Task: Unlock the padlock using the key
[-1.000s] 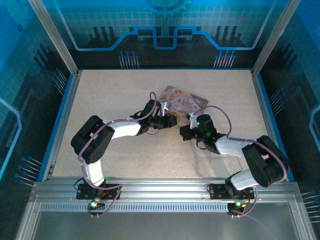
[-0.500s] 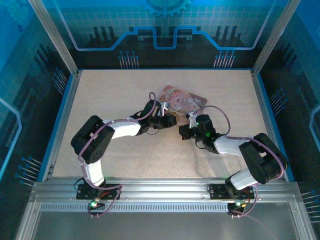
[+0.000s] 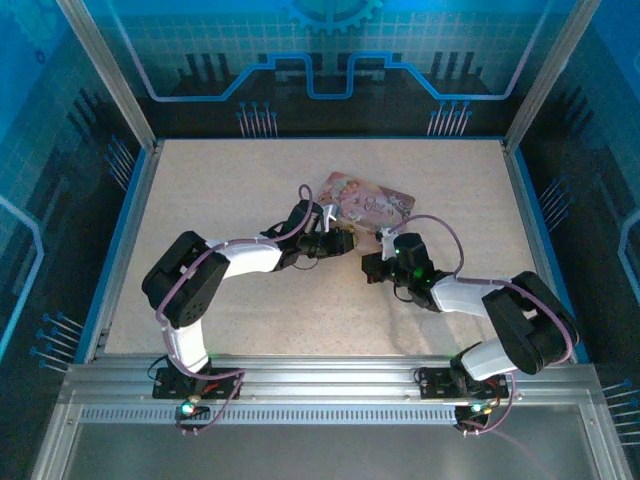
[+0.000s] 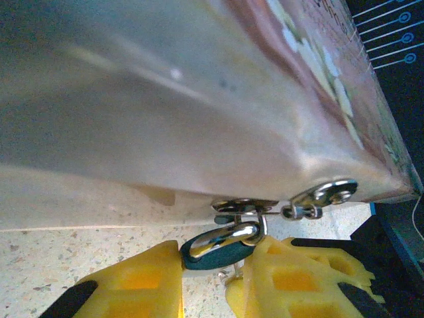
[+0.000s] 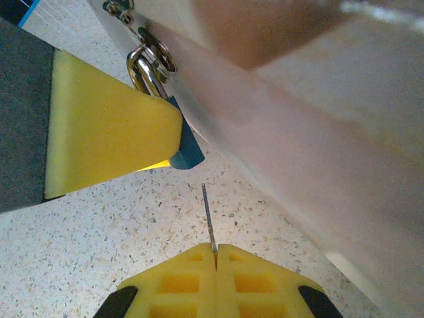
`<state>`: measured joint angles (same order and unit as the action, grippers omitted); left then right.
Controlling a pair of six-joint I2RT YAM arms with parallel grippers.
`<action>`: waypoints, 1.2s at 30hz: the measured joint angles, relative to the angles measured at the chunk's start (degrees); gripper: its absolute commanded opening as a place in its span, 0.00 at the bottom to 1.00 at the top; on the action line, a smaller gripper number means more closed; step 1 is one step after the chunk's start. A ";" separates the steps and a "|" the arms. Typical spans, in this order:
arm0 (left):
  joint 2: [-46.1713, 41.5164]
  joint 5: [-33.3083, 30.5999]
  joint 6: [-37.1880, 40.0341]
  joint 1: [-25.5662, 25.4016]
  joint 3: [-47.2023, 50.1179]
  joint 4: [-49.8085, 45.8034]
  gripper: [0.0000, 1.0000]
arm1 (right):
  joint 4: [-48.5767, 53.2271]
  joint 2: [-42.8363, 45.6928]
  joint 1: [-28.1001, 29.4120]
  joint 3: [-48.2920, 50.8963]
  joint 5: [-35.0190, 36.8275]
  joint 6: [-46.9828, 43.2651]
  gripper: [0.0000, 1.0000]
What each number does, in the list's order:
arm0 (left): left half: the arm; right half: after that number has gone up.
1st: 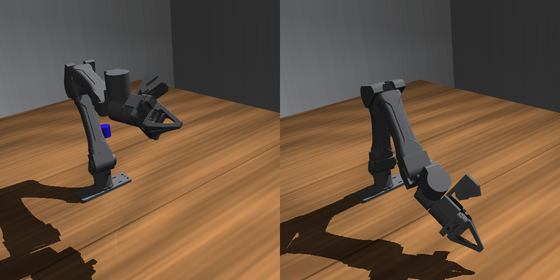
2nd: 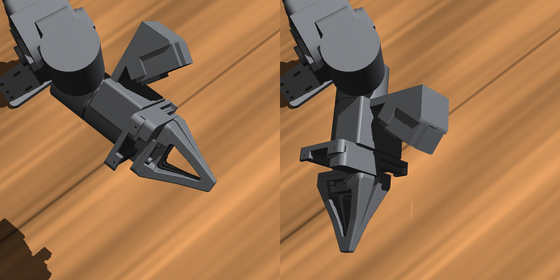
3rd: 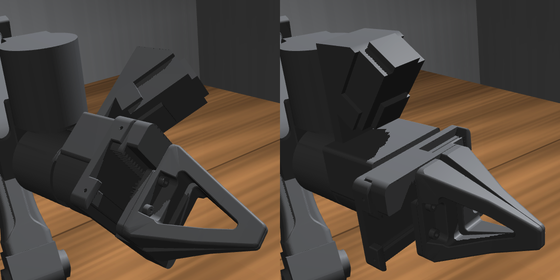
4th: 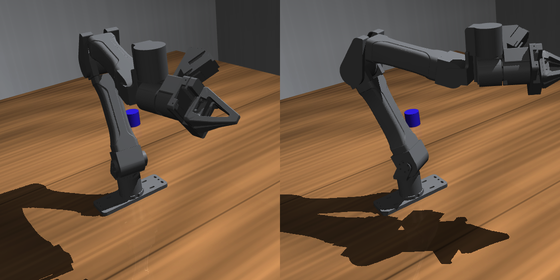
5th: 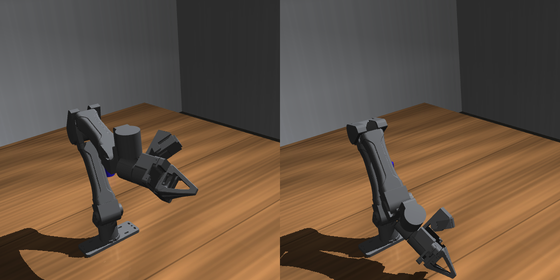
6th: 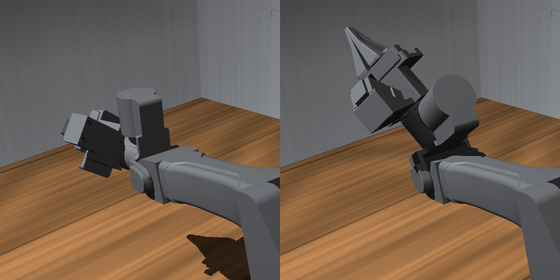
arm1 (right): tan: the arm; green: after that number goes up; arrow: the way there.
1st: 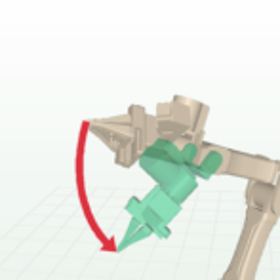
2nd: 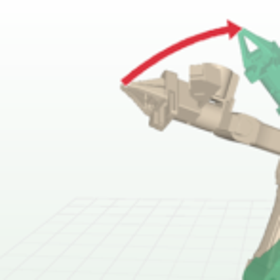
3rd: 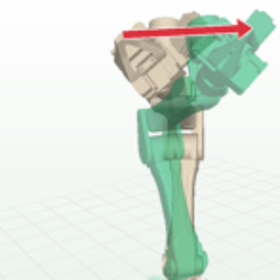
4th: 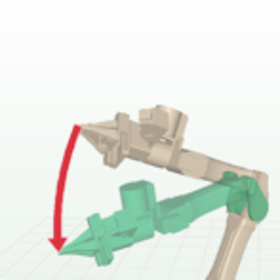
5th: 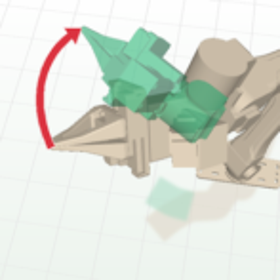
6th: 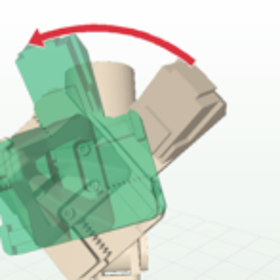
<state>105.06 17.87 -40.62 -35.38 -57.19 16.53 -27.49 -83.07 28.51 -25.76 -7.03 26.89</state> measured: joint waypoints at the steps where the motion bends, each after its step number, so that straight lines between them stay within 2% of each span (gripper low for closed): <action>1: 0.00 0.00 -0.02 0.00 0.00 0.02 0.23 | 0.00 0.00 0.00 0.00 0.04 -0.02 0.00; 36: -0.55 1.46 -4.55 -0.07 -1.62 1.33 0.22 | 1.77 2.84 3.37 0.70 7.48 -3.87 0.00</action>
<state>104.51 19.33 -45.17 -35.44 -58.81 17.87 -25.71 -80.23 31.88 -25.06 0.45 23.03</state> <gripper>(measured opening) 0.227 0.045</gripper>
